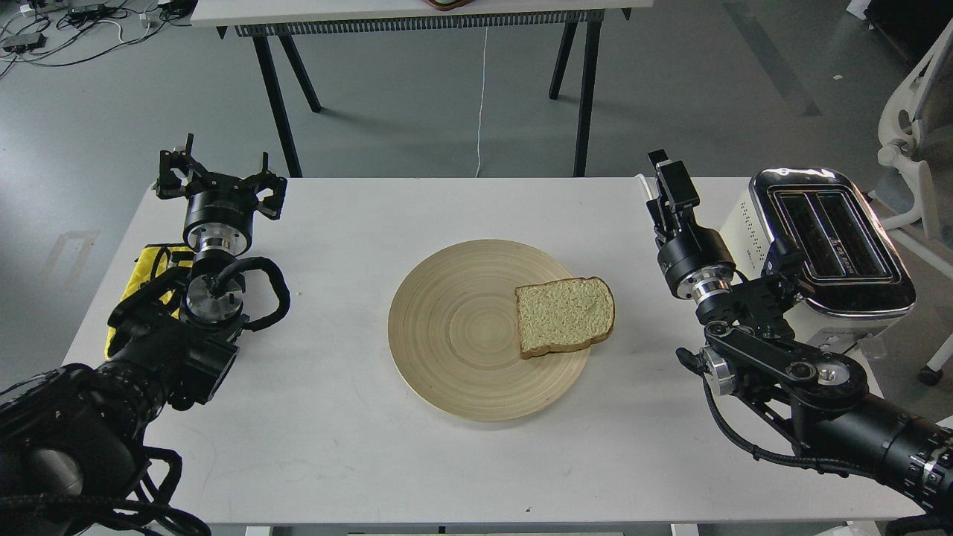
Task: Put bread in toaster with right arm
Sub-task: 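Swing the right gripper away from the toaster toward the plate, then move the open right gripper to the bread slice's edge nearest it, then close the right gripper on the bread slice edge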
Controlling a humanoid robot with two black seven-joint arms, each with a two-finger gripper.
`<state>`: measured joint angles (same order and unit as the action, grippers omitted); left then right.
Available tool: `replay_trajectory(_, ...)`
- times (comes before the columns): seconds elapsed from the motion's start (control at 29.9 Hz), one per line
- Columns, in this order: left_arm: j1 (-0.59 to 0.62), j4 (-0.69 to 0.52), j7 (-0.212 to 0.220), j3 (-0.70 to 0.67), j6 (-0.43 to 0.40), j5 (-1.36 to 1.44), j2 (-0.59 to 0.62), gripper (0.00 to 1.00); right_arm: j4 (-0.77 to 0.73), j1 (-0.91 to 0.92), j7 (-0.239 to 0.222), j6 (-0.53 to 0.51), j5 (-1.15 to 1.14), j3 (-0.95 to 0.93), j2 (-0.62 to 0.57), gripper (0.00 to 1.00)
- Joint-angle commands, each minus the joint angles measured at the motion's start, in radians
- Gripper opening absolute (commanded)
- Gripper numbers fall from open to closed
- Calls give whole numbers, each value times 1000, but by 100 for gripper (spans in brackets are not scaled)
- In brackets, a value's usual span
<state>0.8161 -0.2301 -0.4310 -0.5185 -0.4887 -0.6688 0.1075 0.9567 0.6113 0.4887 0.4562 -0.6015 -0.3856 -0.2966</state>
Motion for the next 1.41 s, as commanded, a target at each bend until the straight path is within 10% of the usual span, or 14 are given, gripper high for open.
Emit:
replay_trajectory(0.0, 0, 0, 0, 0, 0, 0, 0, 100, -9, -30, 0, 5, -1, 56, -1, 99)
replay_trajectory(0.6, 1, 0, 0, 0, 0, 0, 0, 100, -47, -73, 0, 30, -1, 206, 11, 94)
replay_trajectory(1.37, 0, 0, 0, 0, 0, 0, 0, 100, -64, -73, 0, 32, 0, 272, 54, 34)
